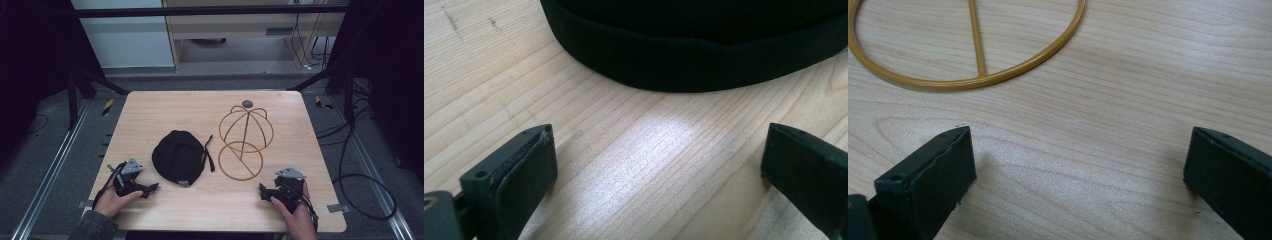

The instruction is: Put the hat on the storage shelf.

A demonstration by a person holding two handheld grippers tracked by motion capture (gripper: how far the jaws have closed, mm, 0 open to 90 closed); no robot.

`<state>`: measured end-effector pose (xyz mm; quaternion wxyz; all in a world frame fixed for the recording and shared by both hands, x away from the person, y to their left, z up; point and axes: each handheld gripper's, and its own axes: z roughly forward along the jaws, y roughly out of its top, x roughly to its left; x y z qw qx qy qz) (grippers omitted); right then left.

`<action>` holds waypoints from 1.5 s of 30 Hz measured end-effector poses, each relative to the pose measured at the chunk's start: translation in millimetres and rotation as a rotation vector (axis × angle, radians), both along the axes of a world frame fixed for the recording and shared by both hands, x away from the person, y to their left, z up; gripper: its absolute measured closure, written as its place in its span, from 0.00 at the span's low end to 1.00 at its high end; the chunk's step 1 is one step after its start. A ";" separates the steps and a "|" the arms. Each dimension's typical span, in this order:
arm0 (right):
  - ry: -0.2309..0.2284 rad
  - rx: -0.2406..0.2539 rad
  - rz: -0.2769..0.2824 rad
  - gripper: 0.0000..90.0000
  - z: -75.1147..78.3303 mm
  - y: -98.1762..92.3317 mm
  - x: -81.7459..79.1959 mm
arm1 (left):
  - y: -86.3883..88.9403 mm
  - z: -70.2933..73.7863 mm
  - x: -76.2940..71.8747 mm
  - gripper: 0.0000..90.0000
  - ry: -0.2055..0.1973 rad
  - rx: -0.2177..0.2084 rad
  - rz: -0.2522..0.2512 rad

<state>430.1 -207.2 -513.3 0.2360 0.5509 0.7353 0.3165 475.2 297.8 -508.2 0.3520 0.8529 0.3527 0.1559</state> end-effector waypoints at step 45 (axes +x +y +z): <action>0.000 0.000 -0.001 0.00 0.0 0.0 0.0 | -59.6 52.3 -17.4 0.07 -0.006 0.067 -0.168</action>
